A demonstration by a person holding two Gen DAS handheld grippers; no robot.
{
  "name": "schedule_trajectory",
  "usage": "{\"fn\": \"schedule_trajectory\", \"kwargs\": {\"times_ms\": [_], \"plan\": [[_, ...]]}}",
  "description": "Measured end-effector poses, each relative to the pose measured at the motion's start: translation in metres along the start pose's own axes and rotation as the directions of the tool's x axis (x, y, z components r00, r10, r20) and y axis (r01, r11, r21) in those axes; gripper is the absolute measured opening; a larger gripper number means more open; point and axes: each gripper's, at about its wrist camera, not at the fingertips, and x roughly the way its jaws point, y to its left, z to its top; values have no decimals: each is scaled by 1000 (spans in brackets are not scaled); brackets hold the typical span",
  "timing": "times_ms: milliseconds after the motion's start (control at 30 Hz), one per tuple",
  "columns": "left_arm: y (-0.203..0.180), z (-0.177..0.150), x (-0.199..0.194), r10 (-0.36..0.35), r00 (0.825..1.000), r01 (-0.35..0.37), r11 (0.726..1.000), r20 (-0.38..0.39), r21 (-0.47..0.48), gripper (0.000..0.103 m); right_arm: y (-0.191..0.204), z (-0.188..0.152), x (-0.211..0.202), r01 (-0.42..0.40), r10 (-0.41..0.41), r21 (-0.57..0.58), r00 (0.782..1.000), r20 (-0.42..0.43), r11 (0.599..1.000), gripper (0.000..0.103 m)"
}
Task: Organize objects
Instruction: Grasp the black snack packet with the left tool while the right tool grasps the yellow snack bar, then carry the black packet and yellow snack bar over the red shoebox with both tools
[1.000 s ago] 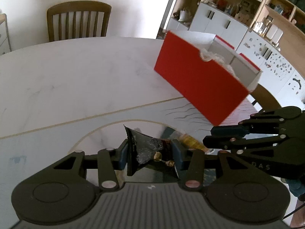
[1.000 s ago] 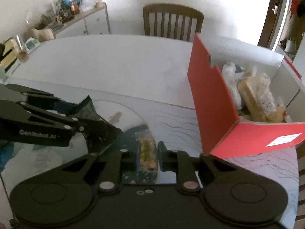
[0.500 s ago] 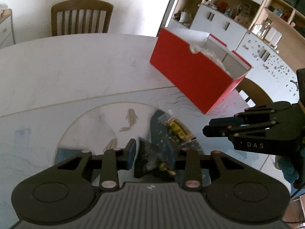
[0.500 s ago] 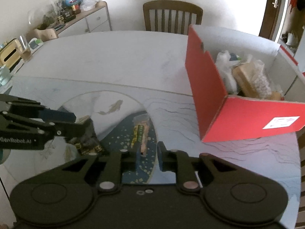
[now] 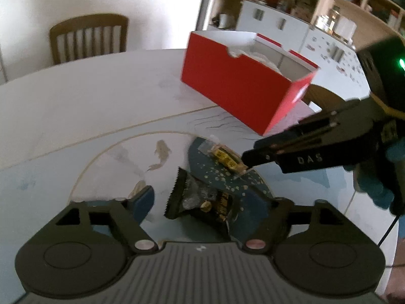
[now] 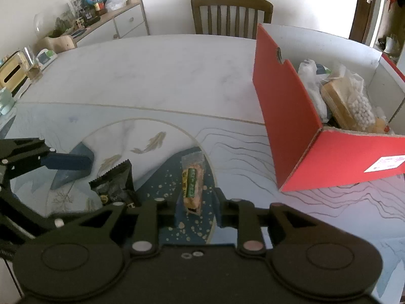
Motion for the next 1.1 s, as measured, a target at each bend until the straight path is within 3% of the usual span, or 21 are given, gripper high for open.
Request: {"fn": "schedule_trajectory", "kwargs": {"times_ms": [100,133,167,200,233,500,867,933,1100], "plan": [[-4,0,8,-3,1000,3,999,-11,50,83,1,0,0,-8,8,-5,1000,3,1000,30],[-5,0,12,2,1000,-1,998,-18,66,83,3,1,0,-12,12,-9,1000,4,1000,42],[-6,-1,15,5,1000,-3,997,-23,77,83,4,0,0,-11,11,-13,1000,12,1000,64],[-7,-1,18,4,1000,-2,996,-26,85,83,5,0,-1,-11,11,-18,1000,29,1000,73],[-7,-2,20,3,1000,-1,996,-29,87,83,6,-1,-3,-13,14,-22,998,53,1000,75],[-14,-10,38,29,998,-21,988,-49,153,83,11,4,20,12,-12,-13,1000,0,1000,71],[-17,-14,42,73,997,-68,986,-30,152,82,19,1,39,35,-37,-33,998,-46,999,52],[-17,-14,42,87,996,-82,984,-24,158,73,20,2,39,35,-36,-42,998,-45,999,47],[-15,-12,40,100,995,-95,986,-28,140,64,21,3,39,34,-36,-51,998,-47,998,33]]}}
